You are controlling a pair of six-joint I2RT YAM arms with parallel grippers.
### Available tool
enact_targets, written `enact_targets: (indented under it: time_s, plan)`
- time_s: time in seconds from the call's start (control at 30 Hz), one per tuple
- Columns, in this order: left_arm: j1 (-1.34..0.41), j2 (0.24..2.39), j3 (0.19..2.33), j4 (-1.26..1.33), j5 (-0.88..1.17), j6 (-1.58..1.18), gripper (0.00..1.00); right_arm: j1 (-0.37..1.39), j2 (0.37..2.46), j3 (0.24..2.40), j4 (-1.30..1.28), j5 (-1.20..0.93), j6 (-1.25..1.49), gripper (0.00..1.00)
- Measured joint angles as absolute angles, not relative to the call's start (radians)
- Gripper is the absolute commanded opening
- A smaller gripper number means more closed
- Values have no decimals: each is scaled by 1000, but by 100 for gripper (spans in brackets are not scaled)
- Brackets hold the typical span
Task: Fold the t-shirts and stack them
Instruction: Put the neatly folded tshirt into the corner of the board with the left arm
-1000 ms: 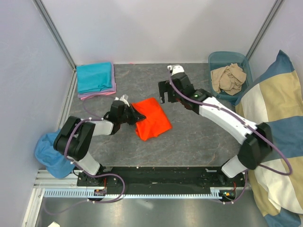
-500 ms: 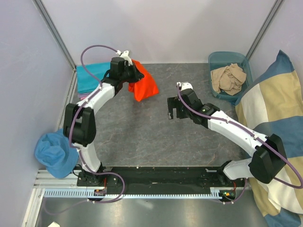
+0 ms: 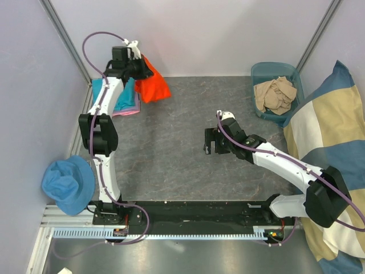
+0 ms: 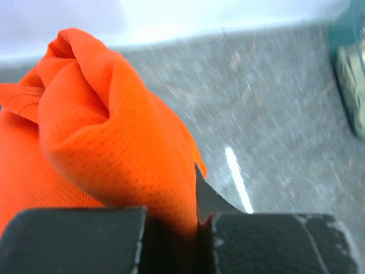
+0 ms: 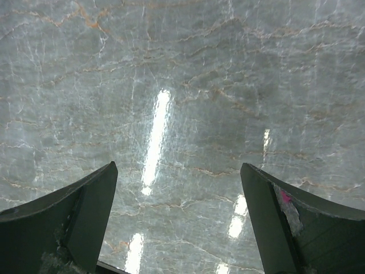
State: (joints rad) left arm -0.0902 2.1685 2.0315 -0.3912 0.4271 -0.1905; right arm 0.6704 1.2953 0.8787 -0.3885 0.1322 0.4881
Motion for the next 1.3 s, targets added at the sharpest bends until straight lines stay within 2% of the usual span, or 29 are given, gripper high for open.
enact_targets:
  time_s: [0.13,0.27,0.63,0.9,1.23,1.3]
  plan:
    - [-19,2222,2214,-457,464,-146,2,670,1303,875,-378,110,496,98]
    - [55,2226,2260,-493,490,-112,2,670,1312,875,-375,100,497,98]
    - [208,2242,2198,-562,539,-38,2,670,1384,876,-369,75,499,98]
    - [239,2265,2130,-570,549,-8,2,670,1391,881,-356,62,503,98]
    - [239,2265,2109,-568,456,17,2,670,1391,886,-356,60,503,98]
    - [239,2264,2100,-566,431,19,31,670,1391,886,-356,60,503,98]
